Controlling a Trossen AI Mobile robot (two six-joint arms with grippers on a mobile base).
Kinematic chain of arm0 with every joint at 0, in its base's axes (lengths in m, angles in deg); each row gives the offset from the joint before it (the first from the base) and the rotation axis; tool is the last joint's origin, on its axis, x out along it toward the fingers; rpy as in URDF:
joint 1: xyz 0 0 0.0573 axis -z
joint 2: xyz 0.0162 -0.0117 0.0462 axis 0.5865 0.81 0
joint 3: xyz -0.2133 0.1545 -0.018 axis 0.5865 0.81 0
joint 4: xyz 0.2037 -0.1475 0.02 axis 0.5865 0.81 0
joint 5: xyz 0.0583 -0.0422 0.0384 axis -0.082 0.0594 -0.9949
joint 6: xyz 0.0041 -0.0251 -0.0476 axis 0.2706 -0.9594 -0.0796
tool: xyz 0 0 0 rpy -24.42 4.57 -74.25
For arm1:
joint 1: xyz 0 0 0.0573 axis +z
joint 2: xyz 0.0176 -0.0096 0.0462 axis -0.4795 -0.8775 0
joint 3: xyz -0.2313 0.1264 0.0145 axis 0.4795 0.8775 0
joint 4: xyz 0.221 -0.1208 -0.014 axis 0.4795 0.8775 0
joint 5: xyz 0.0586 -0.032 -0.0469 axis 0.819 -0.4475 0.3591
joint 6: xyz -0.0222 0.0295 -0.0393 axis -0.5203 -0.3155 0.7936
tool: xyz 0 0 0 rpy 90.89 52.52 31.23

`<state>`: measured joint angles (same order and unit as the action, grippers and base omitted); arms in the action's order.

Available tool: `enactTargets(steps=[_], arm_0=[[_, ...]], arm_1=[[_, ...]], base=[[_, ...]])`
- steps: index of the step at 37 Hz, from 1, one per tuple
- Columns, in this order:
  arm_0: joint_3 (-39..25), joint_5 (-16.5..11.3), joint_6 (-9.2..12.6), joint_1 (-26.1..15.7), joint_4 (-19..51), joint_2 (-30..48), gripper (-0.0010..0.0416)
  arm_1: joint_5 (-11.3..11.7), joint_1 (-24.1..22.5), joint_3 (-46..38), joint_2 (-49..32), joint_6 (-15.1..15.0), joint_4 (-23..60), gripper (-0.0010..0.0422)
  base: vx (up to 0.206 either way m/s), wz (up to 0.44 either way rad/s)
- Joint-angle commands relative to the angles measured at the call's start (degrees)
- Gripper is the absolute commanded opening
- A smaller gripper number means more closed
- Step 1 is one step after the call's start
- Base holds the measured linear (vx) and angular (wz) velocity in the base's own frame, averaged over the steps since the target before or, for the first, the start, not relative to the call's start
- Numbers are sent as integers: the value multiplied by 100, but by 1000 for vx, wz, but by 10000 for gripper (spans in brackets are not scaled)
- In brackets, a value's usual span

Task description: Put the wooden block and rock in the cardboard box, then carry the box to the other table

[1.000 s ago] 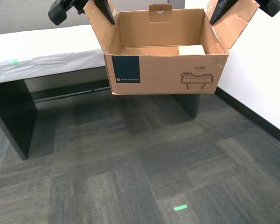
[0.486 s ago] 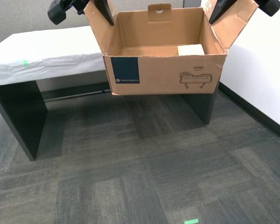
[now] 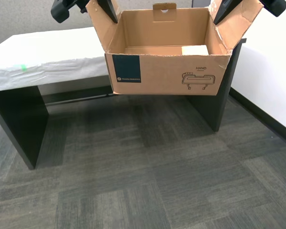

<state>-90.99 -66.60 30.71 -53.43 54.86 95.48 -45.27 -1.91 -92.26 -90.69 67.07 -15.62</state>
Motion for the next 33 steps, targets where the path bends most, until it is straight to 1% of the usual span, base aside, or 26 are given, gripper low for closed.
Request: enactTargets(steps=[1,13,16,18,33], arm_0=[[-7,-173,-31,-17,-28,-4,-1],[-7,-173,-28,-17,-28,-4,-1],[-7,-173,-61,-17,-28,-4,-1],[-7,-173,-94,-17,-26,-4,-1],[-7,-175,-90,-17,-22,-4,-1]], arm_1=[[-131,-26,-15,0,-13,-94,0],[-131,-33,-13,0,-46,-85,0],[-129,-31,-13,0,-46,-83,0],[-129,-33,-13,0,-44,-74,0],[-127,-33,-13,0,-44,79,0]], base=[[127,-21],[132,4],[141,79],[139,94],[138,154]])
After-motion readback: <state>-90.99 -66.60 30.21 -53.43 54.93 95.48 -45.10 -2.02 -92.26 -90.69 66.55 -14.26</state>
